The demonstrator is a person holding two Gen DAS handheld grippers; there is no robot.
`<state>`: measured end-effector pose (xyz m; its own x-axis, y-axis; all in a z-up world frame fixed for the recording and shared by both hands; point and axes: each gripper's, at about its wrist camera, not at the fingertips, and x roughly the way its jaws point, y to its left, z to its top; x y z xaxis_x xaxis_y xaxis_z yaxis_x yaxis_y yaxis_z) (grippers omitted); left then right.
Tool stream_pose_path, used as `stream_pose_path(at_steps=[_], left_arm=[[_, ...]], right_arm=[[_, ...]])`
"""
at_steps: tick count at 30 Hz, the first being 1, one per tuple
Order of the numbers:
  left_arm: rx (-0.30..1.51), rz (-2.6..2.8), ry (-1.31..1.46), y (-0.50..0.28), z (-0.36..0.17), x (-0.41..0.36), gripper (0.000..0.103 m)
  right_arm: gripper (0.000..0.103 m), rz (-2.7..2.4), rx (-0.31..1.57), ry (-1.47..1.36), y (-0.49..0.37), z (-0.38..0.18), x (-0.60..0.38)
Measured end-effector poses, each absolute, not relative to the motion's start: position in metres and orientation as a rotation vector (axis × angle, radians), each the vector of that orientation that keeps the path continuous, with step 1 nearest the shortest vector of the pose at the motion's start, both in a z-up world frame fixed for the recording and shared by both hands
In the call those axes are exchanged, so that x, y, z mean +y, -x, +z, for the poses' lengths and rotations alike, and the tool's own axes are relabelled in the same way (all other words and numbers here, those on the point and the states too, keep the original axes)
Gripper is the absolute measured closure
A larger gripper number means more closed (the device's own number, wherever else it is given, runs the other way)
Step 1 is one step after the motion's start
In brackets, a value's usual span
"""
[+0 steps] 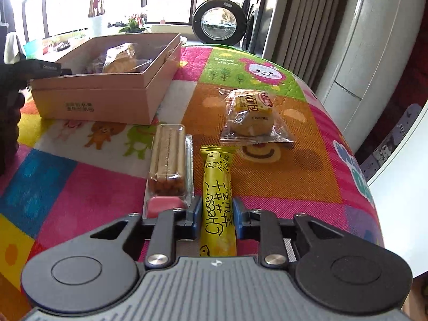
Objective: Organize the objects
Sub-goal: 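Carry the cheese stick into the box and open the right tool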
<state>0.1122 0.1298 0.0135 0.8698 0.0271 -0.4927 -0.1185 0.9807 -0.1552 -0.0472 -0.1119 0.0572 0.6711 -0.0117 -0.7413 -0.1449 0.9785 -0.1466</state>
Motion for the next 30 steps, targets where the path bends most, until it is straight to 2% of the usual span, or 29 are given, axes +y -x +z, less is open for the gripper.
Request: stream_pose_path(at_steps=[6,14,21,25,30], left_arm=[[0.513,0.074,0.189,-0.112,0.012,0.129,0.09],[0.516,0.071,0.194,-0.111,0.011,0.129,0.09],[0.52,0.068,0.201,-0.112,0.012,0.132,0.09],[0.52,0.069,0.199,-0.112,0.012,0.131,0.09],[0.521,0.068,0.202,-0.111,0.012,0.131,0.09]], right_arm=[[0.082,0.121,0.869,0.192,0.072,0.081,-0.104],[0.082,0.292,0.69,0.119,0.089,0.17,-0.07],[0.082,0.356,0.574,0.119,0.038,0.23,-0.03],[0.082,0.306,0.59,0.083,-0.017,0.228,-0.019],[0.082,0.205,0.708,0.015,-0.086,0.178,-0.02]])
